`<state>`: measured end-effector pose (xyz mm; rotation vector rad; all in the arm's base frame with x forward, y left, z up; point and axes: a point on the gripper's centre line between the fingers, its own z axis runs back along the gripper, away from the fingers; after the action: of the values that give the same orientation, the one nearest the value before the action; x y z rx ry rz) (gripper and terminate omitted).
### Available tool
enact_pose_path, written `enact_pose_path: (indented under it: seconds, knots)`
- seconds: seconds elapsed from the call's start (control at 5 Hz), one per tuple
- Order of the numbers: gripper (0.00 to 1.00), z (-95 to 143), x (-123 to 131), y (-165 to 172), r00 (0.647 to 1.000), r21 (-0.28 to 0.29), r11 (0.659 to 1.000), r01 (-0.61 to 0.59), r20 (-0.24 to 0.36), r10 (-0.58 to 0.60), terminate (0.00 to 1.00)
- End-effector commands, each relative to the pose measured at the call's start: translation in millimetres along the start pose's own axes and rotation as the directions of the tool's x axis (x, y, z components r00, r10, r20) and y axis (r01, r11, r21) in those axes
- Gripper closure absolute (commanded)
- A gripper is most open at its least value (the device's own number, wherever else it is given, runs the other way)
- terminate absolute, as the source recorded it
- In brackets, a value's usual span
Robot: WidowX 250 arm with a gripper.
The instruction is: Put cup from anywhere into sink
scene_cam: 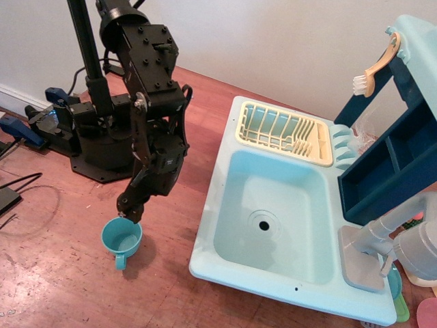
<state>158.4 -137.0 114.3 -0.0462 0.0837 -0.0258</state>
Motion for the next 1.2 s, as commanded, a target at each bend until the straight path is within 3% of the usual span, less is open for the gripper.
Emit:
enact_pose_path:
  seconds: [0.0,0.2,0.4,0.8,1.0]
  knots:
    - [0.0,0.0,0.0,0.0,1.0,0.0,1.0,0.0,0.0,0.0,0.0]
    - [0.0,-15.5,-1.9,-3.7,1.0,0.007,1.0,-0.011,0.006,0.011,0.0]
    - [0.0,-56.5,-13.8,-13.0,1.0,-0.036,0.999,-0.008,0.004,0.008,0.0]
    - [0.0,-90.3,-19.3,-20.6,1.0,-0.06,0.998,-0.01,0.019,0.011,0.0]
    - [1.0,-93.0,-19.3,-20.1,1.0,-0.056,0.998,-0.02,0.022,0.022,0.0]
